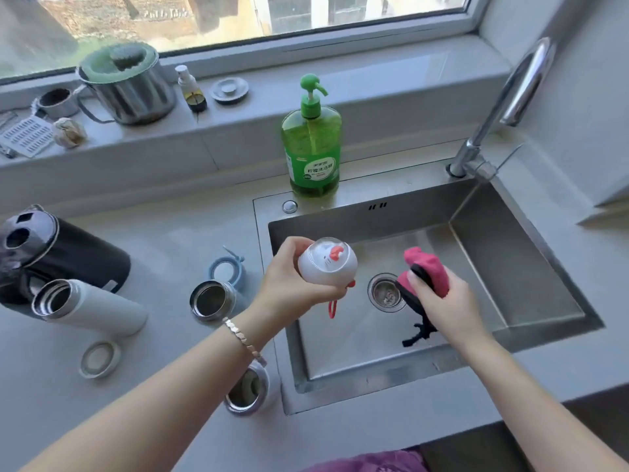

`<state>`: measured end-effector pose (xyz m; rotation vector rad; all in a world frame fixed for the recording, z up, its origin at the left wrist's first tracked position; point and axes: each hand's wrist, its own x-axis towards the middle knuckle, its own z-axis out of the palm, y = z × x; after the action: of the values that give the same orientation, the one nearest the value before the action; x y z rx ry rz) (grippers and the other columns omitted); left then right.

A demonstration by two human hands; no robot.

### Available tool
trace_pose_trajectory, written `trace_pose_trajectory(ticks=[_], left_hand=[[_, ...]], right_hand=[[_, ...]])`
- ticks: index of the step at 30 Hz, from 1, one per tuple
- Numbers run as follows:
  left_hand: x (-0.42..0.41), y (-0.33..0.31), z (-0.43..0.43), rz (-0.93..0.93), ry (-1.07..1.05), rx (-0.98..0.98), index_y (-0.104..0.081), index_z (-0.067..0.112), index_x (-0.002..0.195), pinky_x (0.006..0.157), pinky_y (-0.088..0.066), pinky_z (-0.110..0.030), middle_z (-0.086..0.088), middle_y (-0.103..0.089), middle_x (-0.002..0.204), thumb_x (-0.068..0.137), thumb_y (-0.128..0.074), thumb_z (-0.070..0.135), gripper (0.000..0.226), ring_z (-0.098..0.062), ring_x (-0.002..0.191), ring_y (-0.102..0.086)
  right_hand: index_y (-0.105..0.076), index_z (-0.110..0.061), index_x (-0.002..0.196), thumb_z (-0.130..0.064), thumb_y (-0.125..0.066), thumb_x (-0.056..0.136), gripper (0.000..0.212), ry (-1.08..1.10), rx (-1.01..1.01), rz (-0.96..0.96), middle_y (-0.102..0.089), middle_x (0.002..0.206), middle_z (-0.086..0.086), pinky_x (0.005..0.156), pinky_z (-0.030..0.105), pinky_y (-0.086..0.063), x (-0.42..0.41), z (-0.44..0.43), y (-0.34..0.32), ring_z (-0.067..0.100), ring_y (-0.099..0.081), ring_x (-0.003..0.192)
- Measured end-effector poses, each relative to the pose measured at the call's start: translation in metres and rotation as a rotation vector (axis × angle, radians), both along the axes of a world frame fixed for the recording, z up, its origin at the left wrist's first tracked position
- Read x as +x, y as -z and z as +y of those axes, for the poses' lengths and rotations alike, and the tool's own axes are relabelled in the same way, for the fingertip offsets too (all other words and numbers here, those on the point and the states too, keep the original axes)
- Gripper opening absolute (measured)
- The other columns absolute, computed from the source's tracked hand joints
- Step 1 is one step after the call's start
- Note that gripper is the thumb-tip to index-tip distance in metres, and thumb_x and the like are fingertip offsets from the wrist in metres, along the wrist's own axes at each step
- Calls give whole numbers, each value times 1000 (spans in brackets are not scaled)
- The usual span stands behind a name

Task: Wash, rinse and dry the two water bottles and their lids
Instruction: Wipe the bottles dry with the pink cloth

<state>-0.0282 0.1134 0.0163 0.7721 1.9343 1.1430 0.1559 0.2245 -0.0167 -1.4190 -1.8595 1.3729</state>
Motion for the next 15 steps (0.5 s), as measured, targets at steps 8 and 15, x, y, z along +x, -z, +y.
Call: trace_pose_trajectory(ticks=[8, 15], left_hand=[[4, -15, -14, 86, 30, 110, -54, 28, 94, 63, -54, -25, 1, -67, 90, 51, -81, 18, 52, -15, 81, -65], [3, -18, -41, 313, 53, 215, -50, 42, 95, 77, -41, -2, 18, -57, 93, 45, -89, 9, 71, 10, 92, -53]], right_hand=[[-26, -51, 138, -86, -22, 72, 74, -551, 78, 331, -19, 149, -15, 113, 25, -20, -59, -54, -30, 4, -17, 139], [-63, -40, 95, -34, -56, 76, 21, -418, -79, 387, -53, 99, -6, 79, 5, -38, -86, -51, -46, -7, -53, 90]])
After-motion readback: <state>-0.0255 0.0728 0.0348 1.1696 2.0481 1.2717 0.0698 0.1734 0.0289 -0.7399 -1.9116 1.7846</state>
